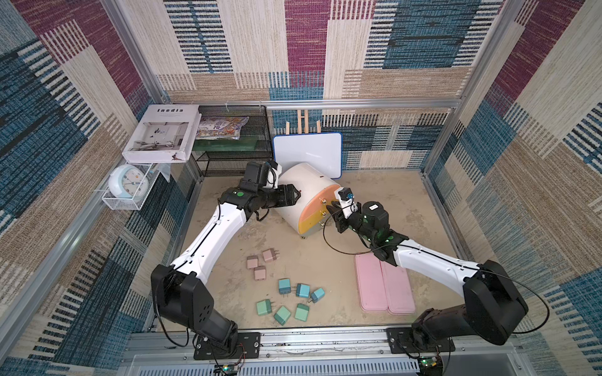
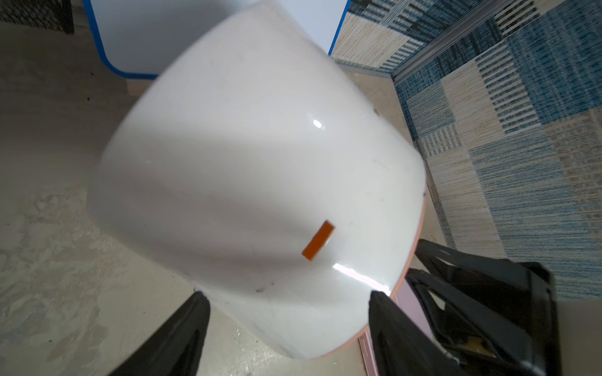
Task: Place the plugs into the drawer by color
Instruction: Open the drawer in the storage box.
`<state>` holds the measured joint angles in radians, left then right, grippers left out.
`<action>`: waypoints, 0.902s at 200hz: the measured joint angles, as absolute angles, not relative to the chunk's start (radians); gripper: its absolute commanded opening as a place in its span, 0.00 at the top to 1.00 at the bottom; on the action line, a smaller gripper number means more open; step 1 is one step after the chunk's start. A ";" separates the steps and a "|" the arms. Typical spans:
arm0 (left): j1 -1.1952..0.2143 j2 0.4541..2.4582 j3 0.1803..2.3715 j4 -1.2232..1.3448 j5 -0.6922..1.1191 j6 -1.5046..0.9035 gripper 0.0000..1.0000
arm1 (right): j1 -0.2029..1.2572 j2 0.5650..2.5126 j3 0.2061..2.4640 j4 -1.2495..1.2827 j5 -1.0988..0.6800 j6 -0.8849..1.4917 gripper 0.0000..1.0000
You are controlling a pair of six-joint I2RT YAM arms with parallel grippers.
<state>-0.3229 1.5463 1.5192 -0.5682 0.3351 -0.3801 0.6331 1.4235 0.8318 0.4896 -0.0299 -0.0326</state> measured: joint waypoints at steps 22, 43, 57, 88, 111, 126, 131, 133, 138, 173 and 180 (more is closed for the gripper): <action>-0.303 1.538 1.565 -0.578 0.309 -0.358 0.14 | 0.633 1.427 0.834 0.498 -0.030 -0.036 0.67; -0.270 1.565 1.597 -0.590 0.291 -0.352 0.15 | 0.633 1.435 0.837 0.512 -0.030 -0.041 0.66; -0.251 1.607 1.631 -0.596 0.294 -0.352 0.16 | 0.633 1.445 0.841 0.514 -0.030 -0.044 0.66; -0.244 1.666 1.673 -0.623 0.324 -0.352 0.16 | 0.633 1.477 0.862 0.521 -0.026 -0.052 0.64; -0.242 1.676 1.670 -0.633 0.341 -0.352 0.16 | 0.633 1.499 0.883 0.522 -0.023 -0.060 0.63; -0.237 1.681 1.668 -0.636 0.347 -0.352 0.16 | 0.633 1.511 0.897 0.524 -0.023 -0.063 0.63; -0.237 1.682 1.667 -0.636 0.348 -0.352 0.16 | 0.633 1.514 0.900 0.525 -0.023 -0.063 0.63; -0.236 1.683 1.666 -0.635 0.348 -0.352 0.16 | 0.633 1.517 0.902 0.525 -0.023 -0.063 0.63; -0.235 1.683 1.664 -0.635 0.352 -0.352 0.16 | 0.633 1.520 0.905 0.527 -0.023 -0.063 0.63; -0.234 1.684 1.641 -0.635 0.367 -0.352 0.16 | 0.633 1.550 0.920 0.528 -0.027 -0.063 0.66; -0.233 1.684 1.637 -0.634 0.368 -0.352 0.16 | 0.633 1.555 0.923 0.528 -0.027 -0.063 0.68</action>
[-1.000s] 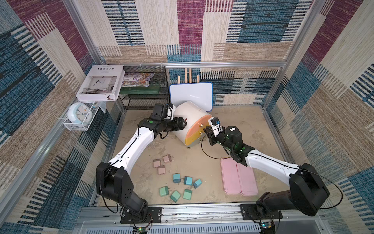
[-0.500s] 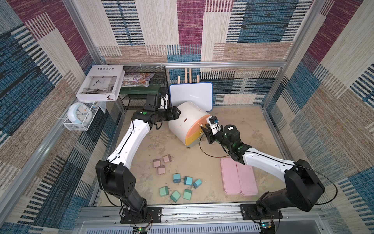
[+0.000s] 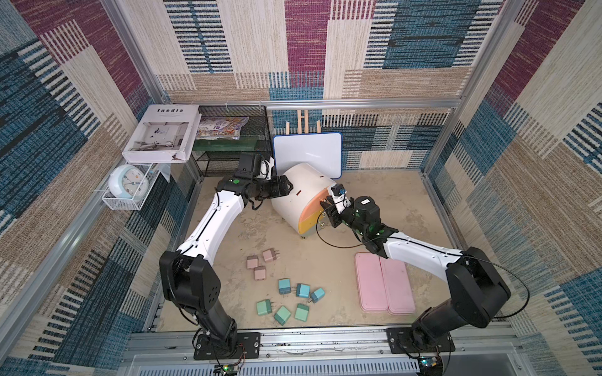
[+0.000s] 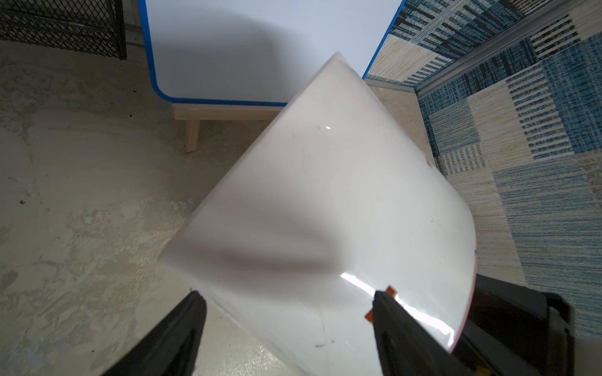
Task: Place the plugs into the drawer by color
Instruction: Open the drawer in the storage box.
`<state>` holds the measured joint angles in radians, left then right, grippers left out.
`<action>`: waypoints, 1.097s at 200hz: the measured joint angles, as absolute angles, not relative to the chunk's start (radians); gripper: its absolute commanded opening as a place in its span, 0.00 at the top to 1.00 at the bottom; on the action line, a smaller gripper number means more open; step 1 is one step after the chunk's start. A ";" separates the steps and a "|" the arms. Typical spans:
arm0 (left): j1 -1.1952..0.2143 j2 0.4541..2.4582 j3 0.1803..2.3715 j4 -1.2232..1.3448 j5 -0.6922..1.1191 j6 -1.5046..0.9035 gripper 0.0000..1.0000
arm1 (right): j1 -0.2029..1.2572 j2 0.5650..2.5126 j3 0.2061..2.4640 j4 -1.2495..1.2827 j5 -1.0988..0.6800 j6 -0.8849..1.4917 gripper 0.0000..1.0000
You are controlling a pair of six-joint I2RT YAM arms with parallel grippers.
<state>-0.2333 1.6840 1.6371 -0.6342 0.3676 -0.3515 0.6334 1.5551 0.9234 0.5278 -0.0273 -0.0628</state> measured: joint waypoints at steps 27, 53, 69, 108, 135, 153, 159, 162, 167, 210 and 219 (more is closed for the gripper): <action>-0.229 1.684 1.622 -0.630 0.370 -0.352 0.16 | 0.633 1.562 0.926 0.528 -0.031 -0.062 0.71; -0.227 1.687 1.616 -0.628 0.375 -0.352 0.16 | 0.633 1.562 0.926 0.529 -0.031 -0.062 0.74; -0.226 1.691 1.616 -0.628 0.379 -0.352 0.16 | 0.633 1.562 0.928 0.527 -0.031 -0.062 0.78; -0.224 1.699 1.611 -0.622 0.388 -0.355 0.16 | 0.633 1.545 0.931 0.505 -0.027 -0.058 0.82; -0.219 1.704 1.611 -0.620 0.389 -0.355 0.17 | 0.633 1.517 0.912 0.490 -0.023 -0.051 0.83; -0.213 1.705 1.610 -0.614 0.389 -0.360 0.17 | 0.633 1.499 0.890 0.491 -0.022 -0.046 0.83; -0.212 1.705 1.610 -0.613 0.389 -0.360 0.17 | 0.633 1.493 0.883 0.491 -0.021 -0.044 0.83; -0.211 1.705 1.610 -0.612 0.389 -0.360 0.17 | 0.633 1.489 0.878 0.491 -0.021 -0.043 0.83; -0.211 1.705 1.609 -0.609 0.389 -0.361 0.17 | 0.633 1.481 0.870 0.491 -0.020 -0.042 0.83; -0.205 1.705 1.599 -0.597 0.393 -0.368 0.17 | 0.636 1.399 0.804 0.482 -0.005 -0.022 0.82; -0.204 1.706 1.599 -0.595 0.394 -0.376 0.17 | 0.637 1.383 0.791 0.480 -0.003 -0.018 0.82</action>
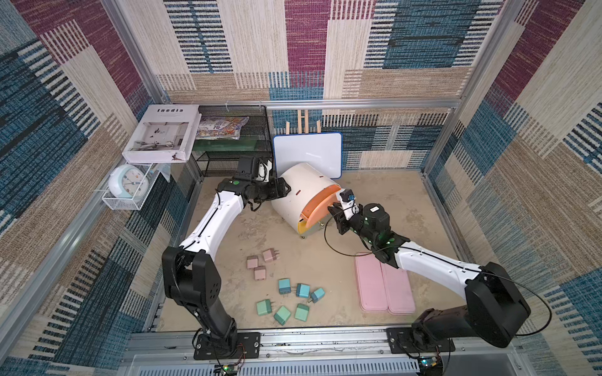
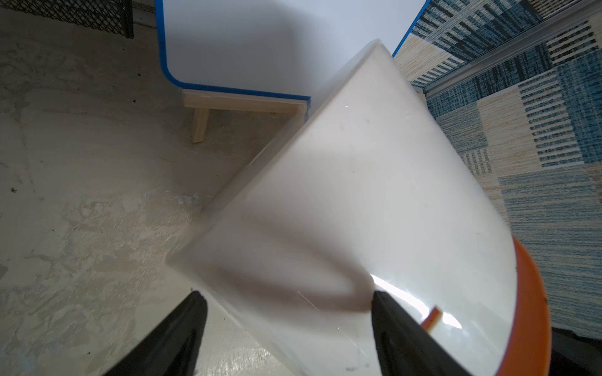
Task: Place the plugs into the drawer by color
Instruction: Open the drawer in the storage box.
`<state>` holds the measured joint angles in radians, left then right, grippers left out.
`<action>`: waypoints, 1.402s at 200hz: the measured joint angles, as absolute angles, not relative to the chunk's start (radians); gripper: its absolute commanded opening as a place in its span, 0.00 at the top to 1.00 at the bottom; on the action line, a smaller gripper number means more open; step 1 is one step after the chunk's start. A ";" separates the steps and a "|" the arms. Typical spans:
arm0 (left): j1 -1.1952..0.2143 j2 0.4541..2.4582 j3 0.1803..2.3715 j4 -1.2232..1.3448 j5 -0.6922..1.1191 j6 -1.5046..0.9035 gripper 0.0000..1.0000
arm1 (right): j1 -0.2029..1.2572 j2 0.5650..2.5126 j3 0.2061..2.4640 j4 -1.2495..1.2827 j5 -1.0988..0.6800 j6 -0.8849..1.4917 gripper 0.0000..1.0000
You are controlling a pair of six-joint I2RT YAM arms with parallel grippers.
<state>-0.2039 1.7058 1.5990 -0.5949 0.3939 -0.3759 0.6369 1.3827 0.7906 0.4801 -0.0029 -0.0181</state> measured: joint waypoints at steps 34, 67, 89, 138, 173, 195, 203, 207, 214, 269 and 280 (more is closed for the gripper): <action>-0.203 1.713 1.599 -0.584 0.405 -0.385 0.17 | 0.641 1.342 0.751 0.474 0.006 -0.010 0.80; -0.202 1.715 1.599 -0.583 0.410 -0.385 0.17 | 0.642 1.316 0.731 0.462 0.008 -0.007 0.78; -0.200 1.715 1.599 -0.583 0.411 -0.385 0.17 | 0.643 1.304 0.729 0.455 0.011 -0.008 0.76; -0.199 1.714 1.605 -0.585 0.410 -0.385 0.17 | 0.643 1.301 0.729 0.449 0.011 -0.009 0.61; -0.199 1.692 1.608 -0.589 0.405 -0.382 0.17 | 0.643 1.277 0.729 0.421 0.016 -0.012 0.48; -0.199 1.670 1.608 -0.591 0.394 -0.381 0.17 | 0.643 1.238 0.733 0.385 0.022 -0.012 0.44; -0.199 1.657 1.603 -0.591 0.391 -0.382 0.17 | 0.644 1.219 0.735 0.370 0.025 -0.012 0.43; -0.199 1.649 1.600 -0.592 0.392 -0.382 0.17 | 0.644 1.208 0.737 0.361 0.025 -0.012 0.43; -0.199 1.633 1.592 -0.592 0.390 -0.382 0.17 | 0.644 1.190 0.739 0.347 0.025 -0.012 0.43; -0.207 1.442 1.452 -0.604 0.373 -0.389 0.17 | 0.762 1.114 0.801 0.201 -0.008 -0.044 0.43; -0.207 1.395 1.410 -0.620 0.355 -0.385 0.17 | 0.820 1.135 0.828 0.181 -0.009 -0.057 0.43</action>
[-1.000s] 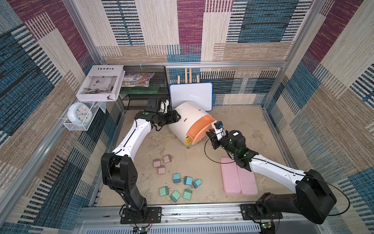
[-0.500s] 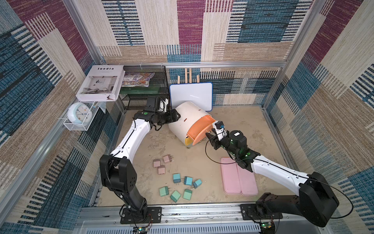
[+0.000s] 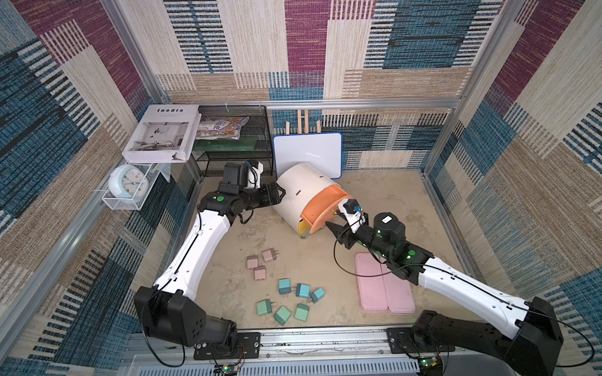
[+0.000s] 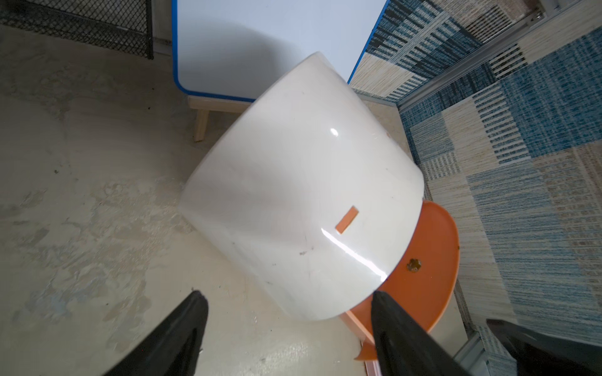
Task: Place the plugs into the drawer by color
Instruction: Pick up the plug from the center of the board.
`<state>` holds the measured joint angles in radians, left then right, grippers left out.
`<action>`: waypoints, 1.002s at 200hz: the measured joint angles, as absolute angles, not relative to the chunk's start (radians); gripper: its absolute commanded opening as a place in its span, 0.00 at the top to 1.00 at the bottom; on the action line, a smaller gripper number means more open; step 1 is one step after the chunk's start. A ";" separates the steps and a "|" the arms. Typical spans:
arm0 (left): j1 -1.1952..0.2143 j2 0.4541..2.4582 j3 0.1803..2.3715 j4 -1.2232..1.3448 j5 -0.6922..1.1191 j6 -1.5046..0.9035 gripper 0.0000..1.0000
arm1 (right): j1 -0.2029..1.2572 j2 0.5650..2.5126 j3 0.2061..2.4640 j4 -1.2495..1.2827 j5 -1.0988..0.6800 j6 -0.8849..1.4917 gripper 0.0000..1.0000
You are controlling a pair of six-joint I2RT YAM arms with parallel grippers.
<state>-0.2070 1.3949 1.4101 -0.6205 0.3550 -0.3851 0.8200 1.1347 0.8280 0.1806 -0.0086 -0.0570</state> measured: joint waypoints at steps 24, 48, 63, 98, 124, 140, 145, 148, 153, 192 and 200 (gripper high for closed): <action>-0.204 1.279 1.300 -0.656 0.304 -0.373 0.17 | 0.944 1.240 0.903 0.147 -0.007 -0.094 0.43; -0.189 1.180 1.182 -0.681 0.254 -0.366 0.18 | 1.018 1.414 0.991 0.115 -0.003 -0.134 0.43; -0.167 1.135 1.117 -0.696 0.227 -0.367 0.19 | 1.043 1.520 1.052 0.083 -0.001 -0.160 0.43; -0.112 1.079 1.036 -0.711 0.187 -0.368 0.20 | 1.059 1.715 1.180 0.036 -0.009 -0.215 0.42; -0.076 1.070 1.007 -0.725 0.179 -0.367 0.21 | 1.058 1.827 1.267 0.001 -0.021 -0.247 0.41; -0.057 1.061 0.994 -0.730 0.179 -0.366 0.21 | 1.059 1.888 1.316 -0.016 -0.031 -0.262 0.39; -0.050 1.057 0.991 -0.732 0.179 -0.366 0.21 | 1.059 1.906 1.330 -0.024 -0.031 -0.268 0.38; -0.047 1.055 0.989 -0.733 0.179 -0.366 0.21 | 1.059 1.914 1.338 -0.028 -0.031 -0.271 0.38; -0.040 1.052 0.987 -0.735 0.178 -0.366 0.21 | 1.059 1.932 1.353 -0.035 -0.032 -0.275 0.37; -0.028 1.013 0.964 -0.734 0.121 -0.362 0.20 | 1.059 2.051 1.446 -0.081 -0.038 -0.304 0.31; -0.027 0.999 0.957 -0.735 0.105 -0.362 0.20 | 1.058 2.071 1.463 -0.091 -0.038 -0.308 0.30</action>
